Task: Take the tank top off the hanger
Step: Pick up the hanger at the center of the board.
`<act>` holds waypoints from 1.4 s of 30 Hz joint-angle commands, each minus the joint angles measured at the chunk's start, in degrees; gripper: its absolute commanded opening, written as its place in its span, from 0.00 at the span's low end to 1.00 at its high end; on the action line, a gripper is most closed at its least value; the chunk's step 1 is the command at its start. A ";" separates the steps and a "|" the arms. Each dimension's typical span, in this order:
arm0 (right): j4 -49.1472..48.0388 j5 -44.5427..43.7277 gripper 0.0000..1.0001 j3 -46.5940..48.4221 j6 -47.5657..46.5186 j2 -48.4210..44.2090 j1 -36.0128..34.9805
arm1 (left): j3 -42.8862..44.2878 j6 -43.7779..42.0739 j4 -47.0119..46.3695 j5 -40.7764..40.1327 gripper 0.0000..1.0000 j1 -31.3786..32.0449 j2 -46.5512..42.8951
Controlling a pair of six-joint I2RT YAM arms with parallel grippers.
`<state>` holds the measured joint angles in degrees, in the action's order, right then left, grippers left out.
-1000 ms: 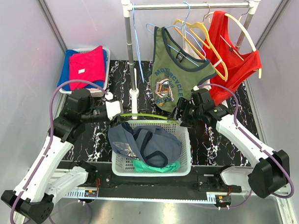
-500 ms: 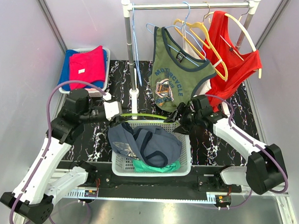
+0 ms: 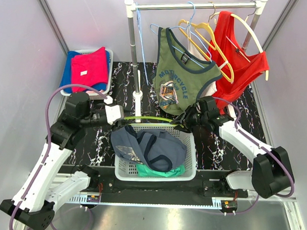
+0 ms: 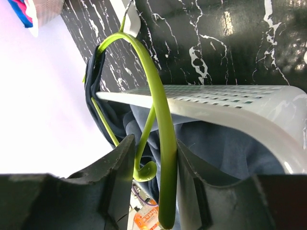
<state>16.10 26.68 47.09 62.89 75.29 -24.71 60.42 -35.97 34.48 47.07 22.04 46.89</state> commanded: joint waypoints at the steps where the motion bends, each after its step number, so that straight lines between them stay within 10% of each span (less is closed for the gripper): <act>1: -2.91 0.74 0.43 1.34 0.83 1.53 0.19 | 2.77 0.37 -2.13 1.53 0.48 -0.16 -0.66; 5: -3.70 0.92 0.37 0.90 1.18 1.53 0.19 | 3.12 0.20 -1.87 1.36 0.48 -0.16 -0.57; 11: -5.72 -0.21 0.00 0.63 0.92 0.04 0.19 | 3.38 0.46 -1.78 1.36 0.48 -0.25 -0.49; 29: -4.85 6.81 0.00 5.90 -35.88 -26.76 -0.08 | 9.88 2.12 -0.29 3.38 0.47 -1.12 1.44; 42: 13.25 8.66 0.00 14.52 -50.32 -38.11 -0.16 | 14.46 4.67 -0.29 4.43 0.48 -1.92 2.85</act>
<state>25.26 34.20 57.67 17.74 38.02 -24.60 72.25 -33.28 35.51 48.95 20.47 49.58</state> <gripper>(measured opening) 0.110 0.474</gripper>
